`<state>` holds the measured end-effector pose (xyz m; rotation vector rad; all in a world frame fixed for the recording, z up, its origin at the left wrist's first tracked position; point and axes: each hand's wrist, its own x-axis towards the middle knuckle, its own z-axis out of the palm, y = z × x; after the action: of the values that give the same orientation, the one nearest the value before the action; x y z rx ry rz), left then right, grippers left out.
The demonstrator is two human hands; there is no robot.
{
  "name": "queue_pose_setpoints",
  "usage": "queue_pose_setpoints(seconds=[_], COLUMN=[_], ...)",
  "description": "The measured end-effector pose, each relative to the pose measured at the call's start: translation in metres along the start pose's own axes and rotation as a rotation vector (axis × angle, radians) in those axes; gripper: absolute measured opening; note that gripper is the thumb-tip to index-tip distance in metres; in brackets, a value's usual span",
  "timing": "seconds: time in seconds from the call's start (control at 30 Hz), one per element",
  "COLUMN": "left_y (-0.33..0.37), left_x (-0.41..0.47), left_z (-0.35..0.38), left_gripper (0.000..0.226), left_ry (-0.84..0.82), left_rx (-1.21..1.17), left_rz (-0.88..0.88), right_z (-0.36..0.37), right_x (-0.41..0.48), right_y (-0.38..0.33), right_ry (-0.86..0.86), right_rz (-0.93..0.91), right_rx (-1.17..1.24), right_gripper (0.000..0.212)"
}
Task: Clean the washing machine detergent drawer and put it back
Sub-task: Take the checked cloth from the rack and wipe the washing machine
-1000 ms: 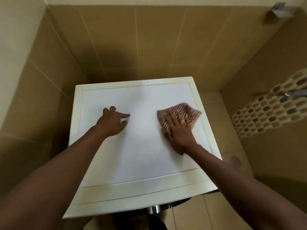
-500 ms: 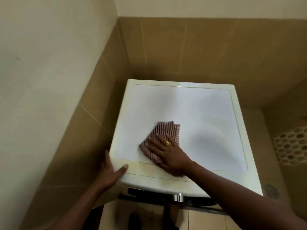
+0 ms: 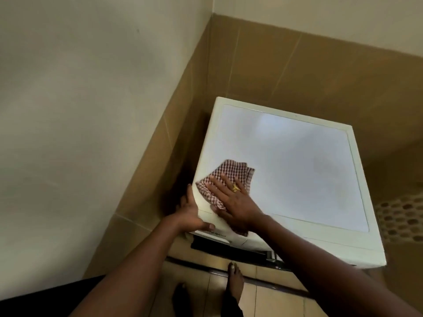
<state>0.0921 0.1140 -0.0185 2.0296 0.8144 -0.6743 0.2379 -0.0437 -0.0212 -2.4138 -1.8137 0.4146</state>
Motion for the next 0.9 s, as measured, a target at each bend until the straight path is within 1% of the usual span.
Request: queue_pose_setpoints(seconds=[0.03,0.07,0.13,0.2,0.23,0.3,0.37,0.4,0.5,0.53,0.57,0.6,0.63,0.7,0.77,0.8,0.83,0.9], left_y=[0.001,0.000,0.000,0.002,0.001,0.000,-0.002,-0.005,-0.024,-0.032,-0.039,-0.046,-0.051,-0.053,-0.046,-0.041,-0.037,-0.036], left_x=[0.000,-0.001,-0.003,-0.004,-0.004,-0.001,-0.002,-0.003,-0.013,-0.018,-0.025,-0.032,-0.039,-0.050,-0.052,-0.052,-0.052,-0.051], left_z=[0.001,0.002,0.002,0.003,0.002,0.002,0.003,0.007,0.021,0.024,0.026,0.028,0.029,0.028,0.025,0.025,0.024,0.025], left_gripper=[0.164,0.163,0.159,0.157,0.156,0.156,0.159,0.161,0.163,0.163,0.164,0.165,0.165,0.154,0.128,0.114,0.101,0.079], left_ry=[0.005,0.016,0.030,0.038,0.039,0.049,0.102,0.138,0.304,0.326,0.311,0.281,0.245,0.231,0.291,0.340,0.410,0.577], left_rx=[0.005,0.016,0.035,0.062,0.082,0.089,0.048,0.009,-0.053,-0.049,-0.043,-0.033,-0.012,0.027,0.024,-0.004,-0.046,-0.142], left_rz=[0.012,0.019,0.019,0.021,0.025,0.042,0.074,0.080,0.070,0.060,0.051,0.048,0.056,0.098,0.183,0.227,0.269,0.339], right_z=[-0.002,-0.003,-0.008,-0.018,-0.022,-0.026,-0.022,-0.016,0.013,0.021,0.023,0.025,0.024,0.017,0.010,0.007,0.006,0.011], right_x=[-0.011,-0.015,0.000,0.043,0.070,0.113,0.129,0.122,0.055,0.026,-0.004,-0.029,-0.052,-0.071,-0.055,-0.042,-0.027,-0.013], right_y=[0.008,0.017,0.031,0.032,0.027,0.015,0.000,-0.014,-0.062,-0.070,-0.071,-0.064,-0.055,-0.039,-0.044,-0.055,-0.068,-0.093], right_ry=[0.010,0.045,0.103,0.124,0.125,0.118,0.114,0.101,0.055,0.045,0.023,0.015,0.019,0.064,0.076,0.066,0.047,0.007], right_rz=[0.000,0.044,0.236,0.405,0.455,0.484,0.432,0.386,0.167,0.083,0.005,-0.034,0.003,0.219,0.423,0.469,0.468,0.350], right_rx=[0.005,0.007,0.027,0.060,0.081,0.110,0.089,0.065,-0.051,-0.072,-0.080,-0.096,-0.105,-0.070,0.015,0.059,0.082,0.054], right_gripper=[0.066,0.064,0.064,0.071,0.072,0.070,0.066,0.065,0.066,0.068,0.070,0.071,0.070,0.069,0.075,0.076,0.074,0.066])
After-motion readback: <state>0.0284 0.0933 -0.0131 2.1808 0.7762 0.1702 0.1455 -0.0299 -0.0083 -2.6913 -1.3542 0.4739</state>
